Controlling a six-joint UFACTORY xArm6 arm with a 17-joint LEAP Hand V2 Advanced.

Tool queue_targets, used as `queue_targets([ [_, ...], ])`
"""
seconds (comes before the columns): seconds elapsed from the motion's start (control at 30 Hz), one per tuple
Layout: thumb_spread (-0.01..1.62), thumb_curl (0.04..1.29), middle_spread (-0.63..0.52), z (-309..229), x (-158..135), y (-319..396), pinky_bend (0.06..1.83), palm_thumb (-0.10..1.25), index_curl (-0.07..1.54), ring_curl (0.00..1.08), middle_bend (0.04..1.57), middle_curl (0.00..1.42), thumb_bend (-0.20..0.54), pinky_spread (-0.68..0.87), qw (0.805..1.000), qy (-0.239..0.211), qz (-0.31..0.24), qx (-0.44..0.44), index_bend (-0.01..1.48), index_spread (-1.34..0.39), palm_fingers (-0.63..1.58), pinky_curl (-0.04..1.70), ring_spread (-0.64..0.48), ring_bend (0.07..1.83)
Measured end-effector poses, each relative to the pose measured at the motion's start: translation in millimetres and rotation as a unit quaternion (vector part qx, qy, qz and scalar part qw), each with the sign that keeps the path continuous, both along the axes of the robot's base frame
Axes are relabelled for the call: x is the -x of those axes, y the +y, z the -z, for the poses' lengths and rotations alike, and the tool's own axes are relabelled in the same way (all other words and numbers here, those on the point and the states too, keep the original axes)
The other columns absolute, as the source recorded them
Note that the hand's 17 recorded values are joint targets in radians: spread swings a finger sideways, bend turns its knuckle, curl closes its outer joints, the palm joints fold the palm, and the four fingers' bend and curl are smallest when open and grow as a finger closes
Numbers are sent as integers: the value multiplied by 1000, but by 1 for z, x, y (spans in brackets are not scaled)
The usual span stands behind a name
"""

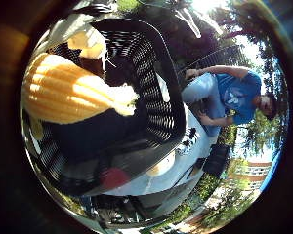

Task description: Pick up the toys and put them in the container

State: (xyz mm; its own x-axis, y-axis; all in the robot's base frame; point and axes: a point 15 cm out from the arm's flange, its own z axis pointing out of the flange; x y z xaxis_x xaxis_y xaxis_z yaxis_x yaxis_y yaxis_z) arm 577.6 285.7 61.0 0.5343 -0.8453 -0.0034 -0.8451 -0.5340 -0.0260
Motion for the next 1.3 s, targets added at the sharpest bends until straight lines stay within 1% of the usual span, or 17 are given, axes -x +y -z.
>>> queue_targets([
  [0.1, 1137, 507, 79, -3, 1, -15, 1016, 691, 738, 340, 206, 470, -29, 517, 1000, 11, -5, 8, 85, -576, -108, 555, 309, 652],
  [0.17, 1135, 500, 89, -13, 0, -22, 992, 688, 679, 330, 185, 451, -29, 525, 1000, 14, -6, 10, 92, -546, -100, 536, 318, 627],
  [0.27, 1133, 489, 108, -37, -3, -43, 951, 695, 581, 314, 168, 416, -25, 534, 1000, 19, 1, 12, 115, -502, -83, 501, 326, 581],
  [0.37, 1132, 482, 114, -69, -10, -67, 907, 699, 521, 305, 162, 392, -26, 533, 1000, 12, 10, 9, 136, -477, -70, 472, 326, 550],
  [0.53, 1131, 470, 108, -118, -25, -137, 839, 692, 433, 298, 173, 363, -28, 531, 999, 2, 36, 11, 150, -432, -24, 420, 323, 514],
  [0.7, 1127, 465, 91, -133, -34, -240, 786, 688, 383, 297, 187, 355, -29, 528, 996, 3, 78, 37, 163, -389, 26, 379, 315, 502],
  [0.83, 1127, 459, 67, -121, -33, -318, 736, 672, 360, 297, 188, 354, -32, 511, 994, 15, 97, 58, 170, -355, 49, 350, 304, 489],
  [1.0, 1131, 448, 48, -68, -22, -382, 632, 667, 335, 296, 192, 357, -27, 481, 992, 56, 83, 79, 170, -330, 51, 304, 282, 455],
  [1.13, 1130, 438, 33, -40, -37, -411, 590, 666, 318, 294, 186, 354, -29, 468, 993, 34, 48, 102, 167, -323, 65, 281, 268, 436],
  [1.3, 1115, 415, 25, 5, -46, -454, 557, 644, 302, 293, 182, 350, -38, 456, 984, 27, -16, 176, 165, -311, 72, 265, 261, 408],
])
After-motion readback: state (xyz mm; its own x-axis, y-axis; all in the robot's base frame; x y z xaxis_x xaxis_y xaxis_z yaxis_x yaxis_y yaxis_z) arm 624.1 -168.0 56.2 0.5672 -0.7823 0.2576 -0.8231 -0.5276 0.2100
